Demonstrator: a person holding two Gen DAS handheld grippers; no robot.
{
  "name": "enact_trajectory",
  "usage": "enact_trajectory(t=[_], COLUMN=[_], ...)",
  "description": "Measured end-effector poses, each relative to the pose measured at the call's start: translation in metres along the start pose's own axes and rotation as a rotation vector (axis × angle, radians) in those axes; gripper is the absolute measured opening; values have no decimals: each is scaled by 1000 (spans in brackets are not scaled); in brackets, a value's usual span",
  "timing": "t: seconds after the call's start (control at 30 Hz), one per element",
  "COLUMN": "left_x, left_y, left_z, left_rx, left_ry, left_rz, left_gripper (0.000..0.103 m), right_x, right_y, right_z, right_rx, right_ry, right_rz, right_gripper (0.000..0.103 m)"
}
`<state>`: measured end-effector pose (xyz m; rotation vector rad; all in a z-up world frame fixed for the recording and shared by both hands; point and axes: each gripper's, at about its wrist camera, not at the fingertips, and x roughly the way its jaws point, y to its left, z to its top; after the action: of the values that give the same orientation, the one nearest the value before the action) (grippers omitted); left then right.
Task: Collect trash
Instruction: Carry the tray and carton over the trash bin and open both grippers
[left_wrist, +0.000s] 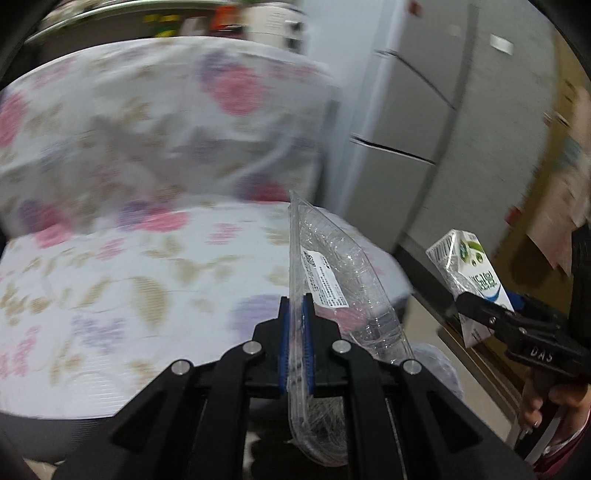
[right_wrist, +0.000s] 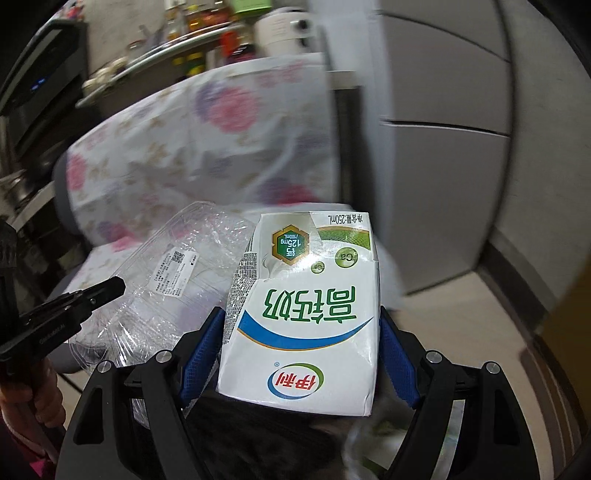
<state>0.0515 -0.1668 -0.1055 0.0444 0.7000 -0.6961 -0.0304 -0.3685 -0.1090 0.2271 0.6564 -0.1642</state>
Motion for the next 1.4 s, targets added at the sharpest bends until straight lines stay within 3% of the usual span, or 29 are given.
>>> enact_trajectory(t=[0.17, 0.3, 0.5, 0.8, 0.83, 0.93, 1.17, 1.4], left_x=[22, 42, 71, 123, 133, 146, 142, 118], left_y=[-57, -98, -131, -170, -175, -179, -165, -149], left_z=[-11, -24, -39, -55, -57, -62, -59, -43], left_rx=[118, 216, 292, 389, 396, 379, 355, 332], left_ry=[23, 91, 198, 325, 354, 387, 379, 322], left_rz=[-139, -221, -248, -239, -229, -220, -199, -158], left_gripper=[5, 5, 5, 5, 12, 52, 52, 59], right_x=[-36, -50, -37, -9, -8, -3, 2, -7], right_y=[-52, -87, -126, -163, -168, -184, -197, -176], right_z=[-25, -45, -76, -109, -111, -117, -125, -107], right_rx=[82, 149, 244, 359, 378, 440, 494, 433], right_ry=[2, 19, 98, 179, 182, 183, 214, 206], right_rz=[-153, -240, -301, -283, -278, -281, -280, -276], right_gripper=[79, 79, 79, 81, 82, 86, 86, 86])
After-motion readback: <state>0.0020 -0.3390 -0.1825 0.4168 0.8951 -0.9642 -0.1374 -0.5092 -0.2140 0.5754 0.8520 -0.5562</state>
